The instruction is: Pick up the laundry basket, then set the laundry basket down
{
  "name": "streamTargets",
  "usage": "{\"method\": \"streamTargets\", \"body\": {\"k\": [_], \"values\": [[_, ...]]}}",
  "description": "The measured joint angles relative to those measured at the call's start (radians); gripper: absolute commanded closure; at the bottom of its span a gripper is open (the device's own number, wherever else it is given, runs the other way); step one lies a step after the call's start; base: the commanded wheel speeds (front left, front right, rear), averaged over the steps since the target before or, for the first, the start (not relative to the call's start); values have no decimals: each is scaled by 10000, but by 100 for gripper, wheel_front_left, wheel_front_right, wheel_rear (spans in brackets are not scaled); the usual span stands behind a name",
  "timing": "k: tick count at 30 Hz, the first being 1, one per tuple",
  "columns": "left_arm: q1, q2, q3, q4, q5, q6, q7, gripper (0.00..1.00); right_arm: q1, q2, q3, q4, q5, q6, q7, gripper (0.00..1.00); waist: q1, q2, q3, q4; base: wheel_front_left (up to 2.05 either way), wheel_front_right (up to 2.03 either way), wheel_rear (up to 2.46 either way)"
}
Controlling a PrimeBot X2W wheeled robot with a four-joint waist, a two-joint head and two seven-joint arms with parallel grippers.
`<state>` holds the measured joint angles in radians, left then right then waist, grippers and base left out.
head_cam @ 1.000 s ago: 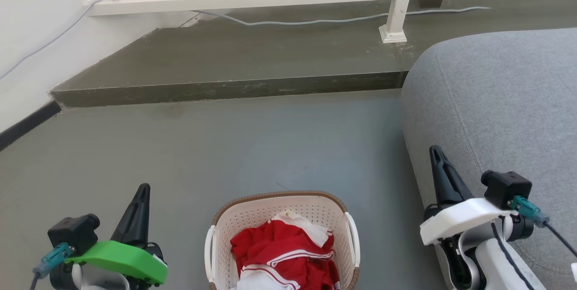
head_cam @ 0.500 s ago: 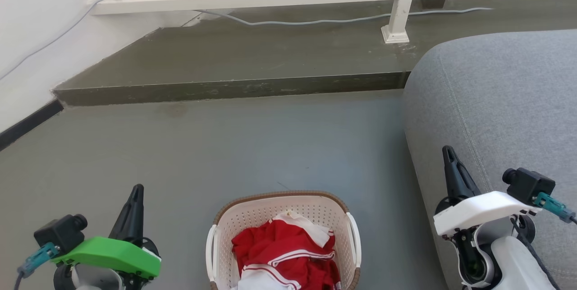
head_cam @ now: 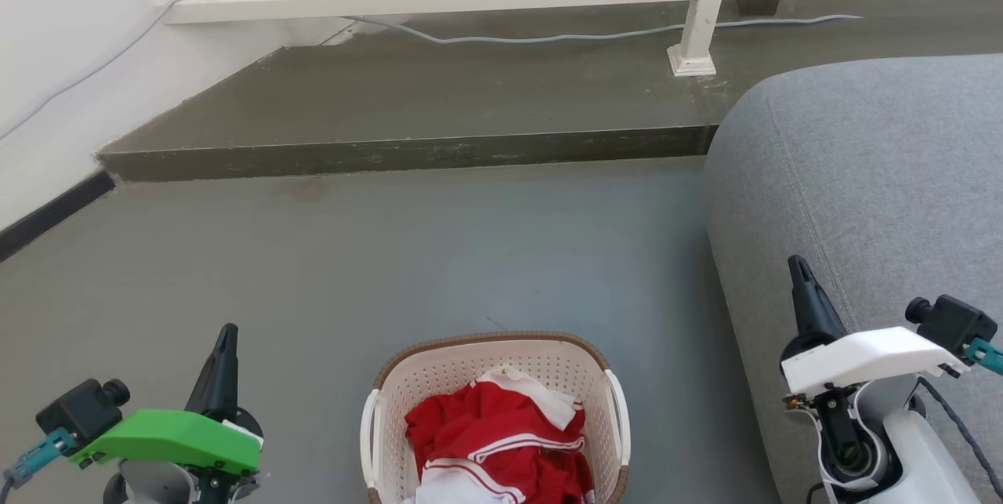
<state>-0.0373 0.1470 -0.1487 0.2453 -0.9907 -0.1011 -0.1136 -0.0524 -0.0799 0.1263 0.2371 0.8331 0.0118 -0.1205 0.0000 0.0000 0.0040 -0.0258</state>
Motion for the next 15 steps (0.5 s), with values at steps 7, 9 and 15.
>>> {"method": "streamTargets", "body": {"k": [7, 9, 15], "values": [[-7, -79, 245, 33, -719, -8, 270, 100, -1, 13, -280, 58, 915, 142, 251, 100, 0, 0, -1, 29, 0, 0, 0], [-9, -98, 311, 40, -945, -56, 345, 100, -3, 23, -343, 71, 1139, 146, 291, 100, 0, 0, -2, 38, 0, 0, 0], [-15, -184, 545, 61, -1519, -56, 529, 100, -5, 44, -594, 117, 1906, 238, 516, 100, 0, 0, -3, 63, 0, 0, 0]]}}
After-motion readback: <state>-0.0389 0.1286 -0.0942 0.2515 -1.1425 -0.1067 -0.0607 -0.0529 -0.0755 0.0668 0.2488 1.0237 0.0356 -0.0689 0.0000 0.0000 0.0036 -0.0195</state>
